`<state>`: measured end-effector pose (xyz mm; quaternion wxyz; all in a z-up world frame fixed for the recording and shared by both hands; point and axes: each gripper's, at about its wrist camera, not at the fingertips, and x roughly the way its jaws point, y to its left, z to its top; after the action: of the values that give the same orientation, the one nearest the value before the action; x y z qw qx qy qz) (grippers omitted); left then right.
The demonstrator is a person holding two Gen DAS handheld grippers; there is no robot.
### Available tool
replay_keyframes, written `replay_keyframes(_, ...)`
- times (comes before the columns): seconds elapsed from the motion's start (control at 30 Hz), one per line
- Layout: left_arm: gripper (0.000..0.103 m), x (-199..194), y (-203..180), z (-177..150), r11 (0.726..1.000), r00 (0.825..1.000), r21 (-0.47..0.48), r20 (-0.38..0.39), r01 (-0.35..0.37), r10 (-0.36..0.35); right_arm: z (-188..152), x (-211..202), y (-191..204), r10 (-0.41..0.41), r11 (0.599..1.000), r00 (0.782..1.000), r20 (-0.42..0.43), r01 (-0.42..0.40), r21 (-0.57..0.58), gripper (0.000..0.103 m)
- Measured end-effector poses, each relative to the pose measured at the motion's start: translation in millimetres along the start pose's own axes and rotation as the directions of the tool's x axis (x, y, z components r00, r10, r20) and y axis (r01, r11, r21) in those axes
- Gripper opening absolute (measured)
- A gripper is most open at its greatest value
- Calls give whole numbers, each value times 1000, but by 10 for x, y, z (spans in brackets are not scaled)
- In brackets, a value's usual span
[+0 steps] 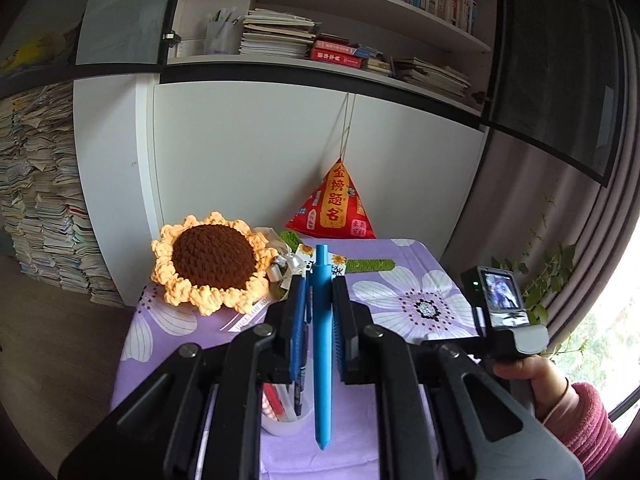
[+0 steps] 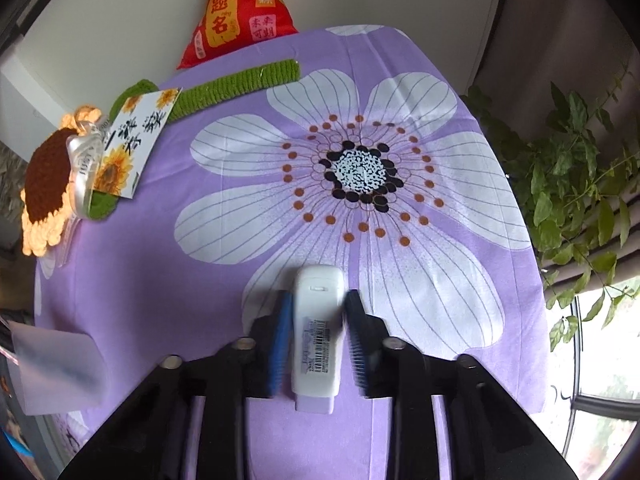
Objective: Organize stationery
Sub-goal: 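Drop the blue pen into the cup with the left tool while the right lifts the USB stick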
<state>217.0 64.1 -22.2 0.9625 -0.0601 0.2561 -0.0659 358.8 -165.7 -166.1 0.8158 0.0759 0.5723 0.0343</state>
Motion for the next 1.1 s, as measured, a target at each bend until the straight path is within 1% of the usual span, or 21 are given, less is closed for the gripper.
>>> replay_keyframes(0.1,11,25,63,21,1000,1000,-8,6,-24,24,-32,-76,-17,7,1000,1000,30,-7,-1,26)
replay_keyframes(0.2,11,28,140,67,999,999,-25,24,-48,49,-89,-251,-1,23,999,997,80,-21,-24,26)
replay_keyframes(0.3,11,35,197,115,997,996,-36,47,-69,70,-191,-496,77,47,996,988,145,-35,-84,26)
replay_keyframes(0.43,11,101,241,115,993,992,-44,58,-110,112,-402,-841,228,93,984,968,235,-53,-169,26)
replay_keyframes(0.53,11,180,265,37,990,989,-47,55,-135,137,-523,-1037,306,135,974,953,271,-78,-211,26)
replay_keyframes(0.63,11,221,302,-43,989,989,-61,53,-134,137,-626,-1239,369,166,965,936,311,-89,-248,26)
replay_keyframes(0.7,11,227,331,-76,990,990,-75,53,-123,128,-683,-1329,393,180,960,929,324,-94,-265,26)
replay_keyframes(0.77,12,236,350,-97,988,990,-83,48,-128,133,-733,-1393,436,190,953,925,329,-94,-287,26)
replay_keyframes(0.93,12,214,406,-170,986,990,-109,50,-125,132,-847,-1472,519,201,941,923,329,-89,-326,26)
replay_keyframes(1.1,12,244,411,-265,986,991,-110,25,-126,130,-918,-1534,597,215,931,919,329,-91,-353,26)
